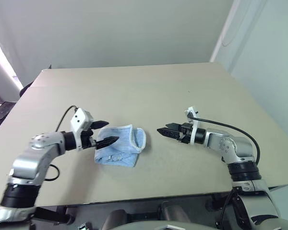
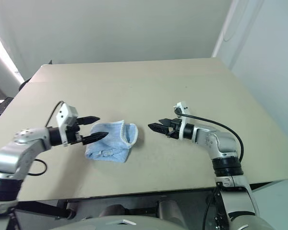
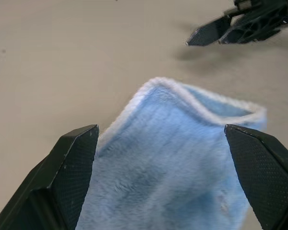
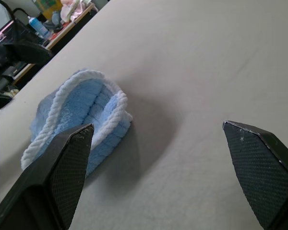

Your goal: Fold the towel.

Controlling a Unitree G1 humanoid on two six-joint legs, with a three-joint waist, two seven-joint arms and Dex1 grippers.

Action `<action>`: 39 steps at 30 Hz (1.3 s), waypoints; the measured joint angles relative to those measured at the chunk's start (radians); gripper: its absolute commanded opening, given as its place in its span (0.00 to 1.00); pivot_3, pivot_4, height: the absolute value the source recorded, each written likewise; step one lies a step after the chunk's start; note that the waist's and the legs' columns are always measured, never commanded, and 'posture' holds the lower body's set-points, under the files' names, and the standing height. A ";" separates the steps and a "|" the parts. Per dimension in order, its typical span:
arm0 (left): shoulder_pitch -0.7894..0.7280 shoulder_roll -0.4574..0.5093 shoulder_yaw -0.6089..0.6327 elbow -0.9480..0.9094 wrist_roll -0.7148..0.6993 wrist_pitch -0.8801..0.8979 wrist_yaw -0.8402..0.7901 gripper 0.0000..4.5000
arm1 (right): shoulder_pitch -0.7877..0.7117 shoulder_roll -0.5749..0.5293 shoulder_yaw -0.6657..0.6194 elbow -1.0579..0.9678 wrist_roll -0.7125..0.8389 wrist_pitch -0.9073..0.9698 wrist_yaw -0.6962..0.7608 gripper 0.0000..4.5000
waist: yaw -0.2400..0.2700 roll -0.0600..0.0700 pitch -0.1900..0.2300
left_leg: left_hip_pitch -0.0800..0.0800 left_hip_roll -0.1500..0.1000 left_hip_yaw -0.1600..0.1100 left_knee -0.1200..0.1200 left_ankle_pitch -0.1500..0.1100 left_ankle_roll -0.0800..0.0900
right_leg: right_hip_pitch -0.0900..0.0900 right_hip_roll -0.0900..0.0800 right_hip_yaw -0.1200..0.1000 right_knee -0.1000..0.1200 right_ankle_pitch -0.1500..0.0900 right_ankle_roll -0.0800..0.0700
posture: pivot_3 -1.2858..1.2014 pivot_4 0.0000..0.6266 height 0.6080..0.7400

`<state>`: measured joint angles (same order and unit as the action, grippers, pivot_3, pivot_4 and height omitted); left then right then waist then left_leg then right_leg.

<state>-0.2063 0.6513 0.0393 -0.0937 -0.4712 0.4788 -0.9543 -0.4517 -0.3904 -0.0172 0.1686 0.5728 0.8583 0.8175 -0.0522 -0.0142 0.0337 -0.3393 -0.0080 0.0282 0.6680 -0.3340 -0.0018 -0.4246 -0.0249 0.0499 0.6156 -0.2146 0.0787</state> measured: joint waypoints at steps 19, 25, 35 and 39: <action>0.019 -0.028 -0.212 0.246 0.220 -0.361 -0.159 0.98 | 0.031 0.033 -0.037 -0.064 0.029 0.014 -0.030 1.00 | -0.001 0.003 -0.002 | 0.001 0.003 0.000 -0.001 0.000 0.000 | 0.000 0.001 0.000 0.003 0.000 0.000 | 0.52 0.00 1.00; 0.062 0.023 -0.178 0.218 0.220 -0.369 -0.166 0.98 | 0.039 0.048 -0.038 -0.088 0.060 0.043 -0.035 1.00 | -0.005 0.003 -0.003 | 0.002 0.003 0.000 0.000 0.000 0.000 | 0.000 0.000 0.000 0.003 0.000 0.000 | 0.52 0.00 1.00; 0.082 0.057 -0.038 0.163 0.138 -0.297 -0.144 0.98 | -0.013 0.060 0.007 -0.037 0.205 0.481 -0.021 1.00 | -0.017 0.002 -0.002 | 0.001 0.003 0.000 0.000 0.000 0.000 | -0.001 -0.001 0.000 0.004 0.000 0.000 | 0.52 0.00 1.00; 0.122 0.099 0.014 0.092 0.111 -0.271 -0.150 0.98 | -0.063 0.150 -0.038 0.048 0.234 0.614 -0.074 1.00 | -0.017 0.003 -0.002 | 0.000 0.003 0.000 0.000 0.000 0.000 | -0.002 -0.001 0.000 0.004 0.000 0.000 | 0.52 0.00 1.00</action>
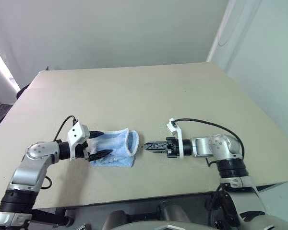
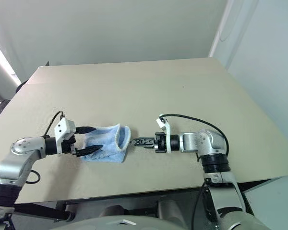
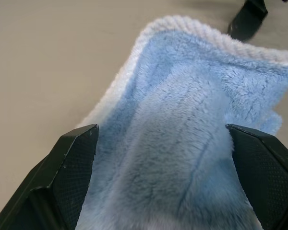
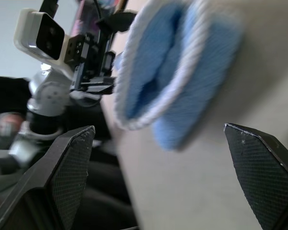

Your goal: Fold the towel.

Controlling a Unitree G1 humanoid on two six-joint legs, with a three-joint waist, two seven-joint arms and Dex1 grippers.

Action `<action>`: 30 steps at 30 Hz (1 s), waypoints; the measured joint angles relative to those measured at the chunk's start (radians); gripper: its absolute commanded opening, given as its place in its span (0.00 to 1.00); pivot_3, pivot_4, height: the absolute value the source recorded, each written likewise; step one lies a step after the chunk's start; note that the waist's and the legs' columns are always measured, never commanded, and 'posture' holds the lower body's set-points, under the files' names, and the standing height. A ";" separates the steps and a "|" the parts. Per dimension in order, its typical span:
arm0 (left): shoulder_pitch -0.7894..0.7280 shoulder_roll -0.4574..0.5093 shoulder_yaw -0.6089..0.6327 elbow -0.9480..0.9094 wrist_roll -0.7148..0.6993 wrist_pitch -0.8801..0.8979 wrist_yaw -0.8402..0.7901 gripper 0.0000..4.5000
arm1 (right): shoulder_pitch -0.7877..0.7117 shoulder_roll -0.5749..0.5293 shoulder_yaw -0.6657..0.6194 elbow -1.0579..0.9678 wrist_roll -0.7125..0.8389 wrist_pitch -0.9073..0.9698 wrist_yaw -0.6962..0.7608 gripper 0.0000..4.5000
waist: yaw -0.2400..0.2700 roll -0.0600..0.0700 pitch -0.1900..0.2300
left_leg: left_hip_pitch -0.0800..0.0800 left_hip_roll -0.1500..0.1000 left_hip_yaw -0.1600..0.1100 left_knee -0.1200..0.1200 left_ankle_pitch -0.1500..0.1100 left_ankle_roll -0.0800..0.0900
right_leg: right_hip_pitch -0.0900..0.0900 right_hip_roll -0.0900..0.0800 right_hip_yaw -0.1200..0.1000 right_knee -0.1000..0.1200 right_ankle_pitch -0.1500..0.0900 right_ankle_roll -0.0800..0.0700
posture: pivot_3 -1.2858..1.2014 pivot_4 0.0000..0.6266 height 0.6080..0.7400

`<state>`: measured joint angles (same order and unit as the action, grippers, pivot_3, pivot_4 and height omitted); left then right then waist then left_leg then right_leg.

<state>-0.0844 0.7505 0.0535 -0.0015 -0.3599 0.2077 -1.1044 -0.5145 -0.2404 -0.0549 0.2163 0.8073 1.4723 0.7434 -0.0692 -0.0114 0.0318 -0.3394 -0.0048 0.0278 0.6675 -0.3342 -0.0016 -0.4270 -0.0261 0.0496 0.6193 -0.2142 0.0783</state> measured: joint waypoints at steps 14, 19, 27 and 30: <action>0.140 0.048 0.079 -0.132 -0.034 0.032 0.014 0.98 | -0.079 0.270 -0.301 0.188 -0.068 0.114 -0.330 1.00 | -0.002 0.000 0.000 | 0.000 0.000 -0.001 0.000 0.000 0.000 | 0.000 -0.002 0.000 0.000 0.000 0.000 | 0.52 0.00 1.00; 0.149 0.043 0.078 -0.164 -0.034 0.044 0.033 0.98 | -0.082 0.331 -0.311 0.187 -0.069 0.129 -0.361 1.00 | -0.002 0.000 0.000 | -0.001 0.000 -0.001 -0.001 0.000 0.000 | 0.000 -0.002 0.000 0.000 0.000 0.000 | 0.52 0.00 1.00; 0.149 0.044 0.078 -0.167 -0.034 0.049 0.037 0.98 | -0.082 0.364 -0.267 0.187 -0.056 0.135 -0.387 1.00 | -0.003 0.000 0.000 | -0.001 0.000 -0.001 -0.001 0.000 0.000 | 0.000 -0.001 -0.001 -0.001 0.000 0.000 | 0.52 0.00 1.00; 0.149 0.044 0.078 -0.167 -0.033 0.049 0.038 0.98 | -0.083 0.365 -0.293 0.196 -0.060 0.122 -0.408 1.00 | -0.003 0.000 0.000 | -0.001 0.000 -0.001 -0.001 0.000 0.000 | 0.000 -0.001 -0.001 -0.001 0.000 0.000 | 0.52 0.00 1.00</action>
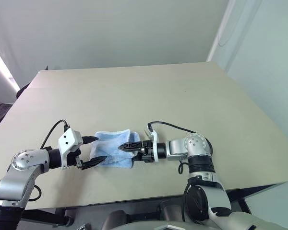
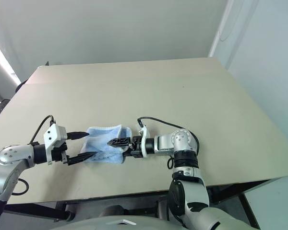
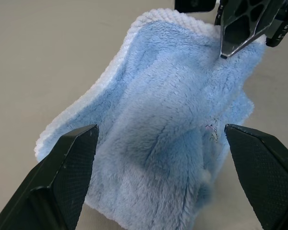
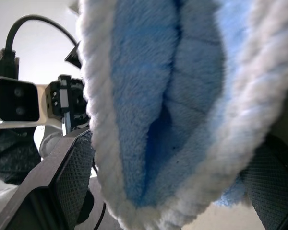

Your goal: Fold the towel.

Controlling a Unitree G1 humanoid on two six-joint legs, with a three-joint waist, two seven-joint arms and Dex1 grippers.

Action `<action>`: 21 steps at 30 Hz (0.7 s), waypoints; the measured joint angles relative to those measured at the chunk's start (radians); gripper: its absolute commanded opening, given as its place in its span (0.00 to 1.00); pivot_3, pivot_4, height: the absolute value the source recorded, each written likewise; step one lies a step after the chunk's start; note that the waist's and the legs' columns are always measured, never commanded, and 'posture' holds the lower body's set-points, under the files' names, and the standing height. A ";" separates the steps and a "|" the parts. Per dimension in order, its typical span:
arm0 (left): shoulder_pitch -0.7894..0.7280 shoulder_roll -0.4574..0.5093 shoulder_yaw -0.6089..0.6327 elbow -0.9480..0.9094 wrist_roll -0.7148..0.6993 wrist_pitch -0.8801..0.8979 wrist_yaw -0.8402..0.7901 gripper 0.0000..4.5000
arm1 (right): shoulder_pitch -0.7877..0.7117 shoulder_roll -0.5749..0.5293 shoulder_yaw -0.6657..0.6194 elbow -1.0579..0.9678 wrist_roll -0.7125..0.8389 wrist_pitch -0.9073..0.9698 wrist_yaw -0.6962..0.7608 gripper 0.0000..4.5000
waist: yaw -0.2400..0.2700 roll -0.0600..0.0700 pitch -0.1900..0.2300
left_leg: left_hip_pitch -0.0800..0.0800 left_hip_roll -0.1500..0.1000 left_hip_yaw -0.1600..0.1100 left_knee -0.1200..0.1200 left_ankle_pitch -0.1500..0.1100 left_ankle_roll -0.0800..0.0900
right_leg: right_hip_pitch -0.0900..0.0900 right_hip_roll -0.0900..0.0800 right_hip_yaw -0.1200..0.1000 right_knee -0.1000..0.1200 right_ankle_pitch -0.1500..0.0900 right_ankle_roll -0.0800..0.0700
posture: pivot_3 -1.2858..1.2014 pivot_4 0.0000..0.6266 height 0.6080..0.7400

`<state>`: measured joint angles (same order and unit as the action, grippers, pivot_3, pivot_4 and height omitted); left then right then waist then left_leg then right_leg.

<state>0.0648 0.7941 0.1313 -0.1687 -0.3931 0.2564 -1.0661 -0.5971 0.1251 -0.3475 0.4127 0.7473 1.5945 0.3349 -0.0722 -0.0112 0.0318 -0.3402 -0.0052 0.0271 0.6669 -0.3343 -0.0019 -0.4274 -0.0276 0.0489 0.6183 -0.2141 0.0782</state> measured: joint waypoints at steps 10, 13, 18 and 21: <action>0.004 0.000 0.000 0.000 0.012 0.000 0.015 1.00 | -0.008 0.000 -0.042 0.042 0.002 0.006 -0.022 0.31 | -0.001 0.000 0.000 | 0.000 0.000 0.000 0.000 0.000 0.000 | 0.000 0.000 0.000 -0.001 0.000 0.000 | 0.52 0.00 1.00; 0.016 0.000 0.000 0.000 0.012 0.000 0.025 1.00 | -0.009 0.000 -0.037 0.044 0.005 0.013 -0.013 0.06 | -0.001 0.001 0.000 | 0.000 0.000 0.000 -0.001 0.000 0.000 | 0.000 0.000 0.000 -0.001 0.000 0.000 | 0.52 0.00 1.00; 0.023 -0.004 0.013 0.000 0.008 0.006 0.047 1.00 | -0.020 -0.001 -0.011 0.049 0.013 0.015 0.008 0.00 | -0.001 0.001 0.000 | 0.000 0.000 0.000 -0.001 0.000 0.000 | 0.000 0.000 0.000 0.000 0.000 0.000 | 0.52 0.00 1.00; 0.045 -0.012 0.072 -0.011 -0.033 0.041 0.070 1.00 | -0.028 -0.001 -0.019 0.052 0.014 0.012 0.014 0.00 | -0.004 0.001 0.001 | 0.000 0.000 0.000 -0.001 0.000 0.000 | 0.000 0.000 0.000 -0.001 0.000 0.000 | 0.52 0.00 1.00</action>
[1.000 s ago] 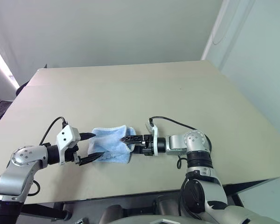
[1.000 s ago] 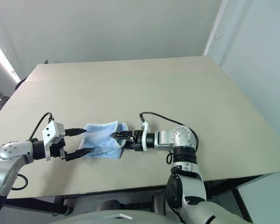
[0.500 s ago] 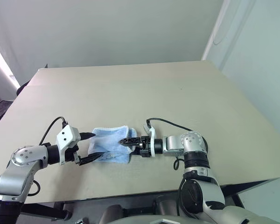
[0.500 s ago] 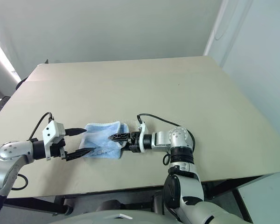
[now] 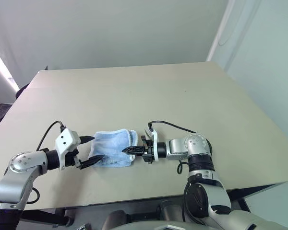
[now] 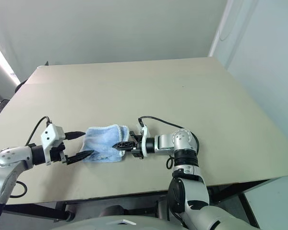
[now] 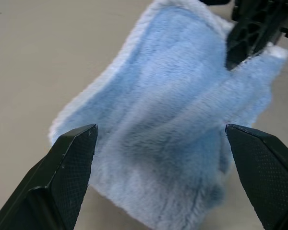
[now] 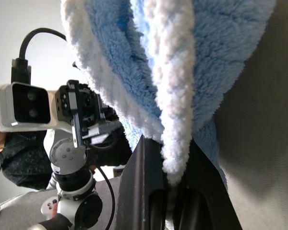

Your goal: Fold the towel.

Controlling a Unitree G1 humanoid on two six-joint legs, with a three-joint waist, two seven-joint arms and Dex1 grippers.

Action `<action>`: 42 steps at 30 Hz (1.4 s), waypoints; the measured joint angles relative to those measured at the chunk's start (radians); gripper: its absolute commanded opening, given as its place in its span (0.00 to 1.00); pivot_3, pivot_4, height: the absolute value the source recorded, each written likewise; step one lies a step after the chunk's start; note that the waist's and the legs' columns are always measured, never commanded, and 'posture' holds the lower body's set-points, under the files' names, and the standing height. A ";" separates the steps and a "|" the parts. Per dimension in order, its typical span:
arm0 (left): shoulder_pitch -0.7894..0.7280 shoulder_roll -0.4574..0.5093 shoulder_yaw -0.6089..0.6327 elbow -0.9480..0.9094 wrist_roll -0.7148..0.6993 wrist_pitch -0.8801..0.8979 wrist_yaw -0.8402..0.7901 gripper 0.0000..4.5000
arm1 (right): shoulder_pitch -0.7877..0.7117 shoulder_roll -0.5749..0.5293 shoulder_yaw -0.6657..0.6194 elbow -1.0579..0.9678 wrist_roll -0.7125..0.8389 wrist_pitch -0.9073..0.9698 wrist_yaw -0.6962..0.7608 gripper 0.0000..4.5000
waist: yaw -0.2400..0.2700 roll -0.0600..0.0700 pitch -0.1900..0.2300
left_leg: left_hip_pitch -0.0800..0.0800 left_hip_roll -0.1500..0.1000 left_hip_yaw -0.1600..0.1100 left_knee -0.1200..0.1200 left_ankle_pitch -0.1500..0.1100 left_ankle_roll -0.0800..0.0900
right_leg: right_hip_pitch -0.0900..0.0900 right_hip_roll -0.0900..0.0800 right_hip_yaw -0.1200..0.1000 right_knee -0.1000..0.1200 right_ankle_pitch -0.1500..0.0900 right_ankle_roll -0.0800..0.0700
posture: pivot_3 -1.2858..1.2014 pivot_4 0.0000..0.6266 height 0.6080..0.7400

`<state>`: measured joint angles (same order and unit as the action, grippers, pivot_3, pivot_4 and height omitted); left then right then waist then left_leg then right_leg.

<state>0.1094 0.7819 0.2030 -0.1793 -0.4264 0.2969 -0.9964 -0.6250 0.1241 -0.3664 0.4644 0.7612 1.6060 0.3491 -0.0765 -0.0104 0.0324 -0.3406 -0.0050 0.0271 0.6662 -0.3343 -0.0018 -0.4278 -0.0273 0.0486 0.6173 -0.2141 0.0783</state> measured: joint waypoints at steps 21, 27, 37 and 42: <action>0.316 -0.097 0.287 -0.072 -0.122 0.089 0.112 1.00 | -0.514 -0.072 0.005 0.567 -0.138 -0.656 0.203 0.00 | -0.025 0.003 0.002 | -0.001 0.000 -0.001 -0.002 0.000 -0.001 | 0.001 -0.003 -0.001 -0.004 0.000 0.000 | 0.52 0.00 1.00; 0.332 -0.115 0.286 -0.055 -0.106 0.087 0.126 1.00 | -0.511 -0.107 0.036 0.756 -0.268 -0.886 0.219 0.00 | -0.028 0.003 0.003 | -0.003 0.000 -0.001 -0.003 0.000 -0.001 | -0.003 -0.003 -0.001 -0.003 0.000 -0.001 | 0.52 0.00 1.00; 0.286 -0.115 0.282 -0.031 -0.102 0.087 0.130 1.00 | -0.482 -0.105 0.024 0.785 -0.306 -0.916 0.220 0.49 | -0.029 0.003 0.003 | -0.003 0.000 -0.002 -0.003 0.000 -0.001 | -0.003 -0.004 -0.001 -0.003 0.001 -0.002 | 0.52 0.00 1.00; 0.266 -0.112 0.280 -0.013 -0.094 0.087 0.123 1.00 | -0.476 -0.113 0.021 0.784 -0.306 -0.861 0.240 0.88 | -0.028 0.003 0.003 | -0.003 0.000 -0.002 -0.003 0.000 -0.001 | -0.003 -0.004 -0.001 -0.003 0.000 -0.002 | 0.52 0.00 1.00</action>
<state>0.3756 0.6696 0.4832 -0.1924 -0.5207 0.3842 -0.8735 -1.1008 0.0109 -0.3456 1.2489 0.4553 0.7453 0.5895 -0.1046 -0.0072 0.0353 -0.3440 -0.0050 0.0252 0.6627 -0.3348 -0.0029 -0.4308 -0.0314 0.0476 0.6146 -0.2138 0.0759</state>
